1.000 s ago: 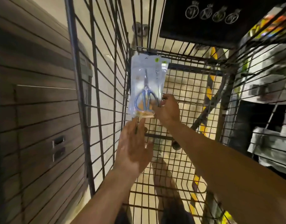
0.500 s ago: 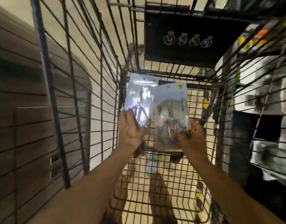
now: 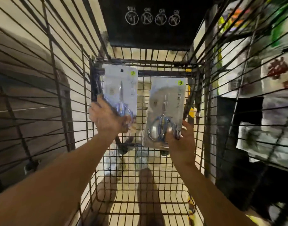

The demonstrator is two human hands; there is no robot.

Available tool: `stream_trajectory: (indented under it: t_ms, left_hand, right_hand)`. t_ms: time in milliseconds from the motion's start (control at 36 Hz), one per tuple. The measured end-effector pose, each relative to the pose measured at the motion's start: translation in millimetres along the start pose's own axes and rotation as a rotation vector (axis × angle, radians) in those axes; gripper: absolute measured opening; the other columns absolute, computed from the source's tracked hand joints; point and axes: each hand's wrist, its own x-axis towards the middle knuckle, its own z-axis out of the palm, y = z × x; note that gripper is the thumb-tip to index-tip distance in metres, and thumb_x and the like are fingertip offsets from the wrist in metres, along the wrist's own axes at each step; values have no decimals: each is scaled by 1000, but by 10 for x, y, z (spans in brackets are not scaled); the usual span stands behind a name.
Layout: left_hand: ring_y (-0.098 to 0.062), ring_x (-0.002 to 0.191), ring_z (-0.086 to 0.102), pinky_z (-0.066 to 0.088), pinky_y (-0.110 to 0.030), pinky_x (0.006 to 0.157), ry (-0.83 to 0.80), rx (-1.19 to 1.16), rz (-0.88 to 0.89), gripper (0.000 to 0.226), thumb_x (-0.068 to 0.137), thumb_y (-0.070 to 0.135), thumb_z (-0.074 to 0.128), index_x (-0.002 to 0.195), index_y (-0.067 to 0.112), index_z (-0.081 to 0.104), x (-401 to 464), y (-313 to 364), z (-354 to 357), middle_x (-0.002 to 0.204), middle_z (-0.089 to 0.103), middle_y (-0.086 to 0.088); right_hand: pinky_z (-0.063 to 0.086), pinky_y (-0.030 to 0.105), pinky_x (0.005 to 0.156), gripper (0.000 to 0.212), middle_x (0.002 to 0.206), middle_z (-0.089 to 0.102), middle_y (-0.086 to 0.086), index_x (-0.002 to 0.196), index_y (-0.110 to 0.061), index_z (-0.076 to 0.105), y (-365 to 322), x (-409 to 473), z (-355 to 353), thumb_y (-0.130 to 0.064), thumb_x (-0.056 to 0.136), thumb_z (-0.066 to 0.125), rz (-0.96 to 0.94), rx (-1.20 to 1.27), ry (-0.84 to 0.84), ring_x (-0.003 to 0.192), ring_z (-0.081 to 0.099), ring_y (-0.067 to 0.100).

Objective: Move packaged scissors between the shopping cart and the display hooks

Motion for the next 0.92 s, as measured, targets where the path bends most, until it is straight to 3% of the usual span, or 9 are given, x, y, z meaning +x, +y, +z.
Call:
stream_trajectory:
  t_ms: [194, 278, 389, 500, 583, 667, 778, 833, 917]
  left_hand:
    - [-17, 99, 65, 57, -34, 83, -141, -531, 55, 56, 78, 6, 84, 124, 13, 50, -121, -121, 32, 112, 63, -2]
    - [15, 77, 64, 52, -6, 68, -185, -606, 61, 48, 88, -1, 72, 129, 11, 49, -172, -131, 8, 97, 64, 16]
    - [19, 73, 63, 51, -5, 66, -215, -711, 94, 33, 96, -5, 61, 122, 12, 47, -266, -95, -98, 96, 63, 12]
    - [7, 81, 69, 62, -24, 75, -238, -758, 151, 34, 98, -3, 59, 123, 18, 51, -420, -83, -321, 101, 68, 8]
    - [4, 81, 71, 60, -20, 64, -254, -793, 206, 37, 98, -6, 57, 130, 12, 49, -592, -87, -598, 104, 68, 1]
    - [-8, 102, 70, 61, -29, 83, -240, -785, 299, 44, 97, 3, 62, 137, 16, 49, -806, -125, -934, 115, 69, -1]
    - [6, 104, 64, 48, -5, 81, -295, -776, 445, 47, 99, 1, 59, 140, 19, 46, -1157, -96, -1560, 117, 63, 17]
    - [18, 106, 59, 45, -2, 85, -324, -771, 523, 52, 100, 0, 57, 143, 23, 42, -1372, -100, -1925, 122, 59, 24]
    - [15, 114, 58, 45, -3, 89, -333, -837, 628, 58, 98, -3, 56, 149, 17, 37, -1652, -128, -2452, 129, 56, 21]
  right_hand:
    - [60, 47, 88, 60, 117, 70, -2, 142, -29, 39, 44, -2, 20, -10, 92, 66, -21, -31, 14, 97, 71, 11]
    - [62, 39, 86, 64, 124, 69, 3, 148, -27, 35, 49, -7, 43, -13, 94, 66, -57, -49, 35, 97, 70, 3]
    - [62, 47, 85, 57, 124, 68, -1, 147, -28, 38, 41, -87, 54, -19, 97, 65, -82, 0, 43, 105, 69, 8]
    - [61, 49, 85, 58, 127, 65, 6, 147, -34, 36, -22, -326, -17, -12, 99, 61, -120, 26, 50, 113, 67, 22]
    - [63, 47, 76, 53, 126, 64, -2, 145, -36, 37, -135, -572, -94, -13, 101, 56, -143, 37, 50, 111, 68, 19]
    - [65, 42, 71, 49, 122, 65, -7, 142, -41, 42, -360, -908, -215, -16, 102, 54, -198, 77, 57, 106, 70, 16]
    - [52, 9, 59, 43, 107, 66, -6, 142, -10, 44, -626, -1480, -432, 1, 102, 50, -234, 185, 99, 78, 65, -8]
    - [48, 2, 70, 50, 121, 61, 3, 145, -24, 40, -779, -1837, -479, -17, 100, 60, -188, 245, 124, 84, 60, -17]
    - [58, 34, 84, 62, 127, 61, 13, 140, -25, 47, -920, -2334, -568, -41, 85, 72, -181, 364, 207, 102, 65, 12]
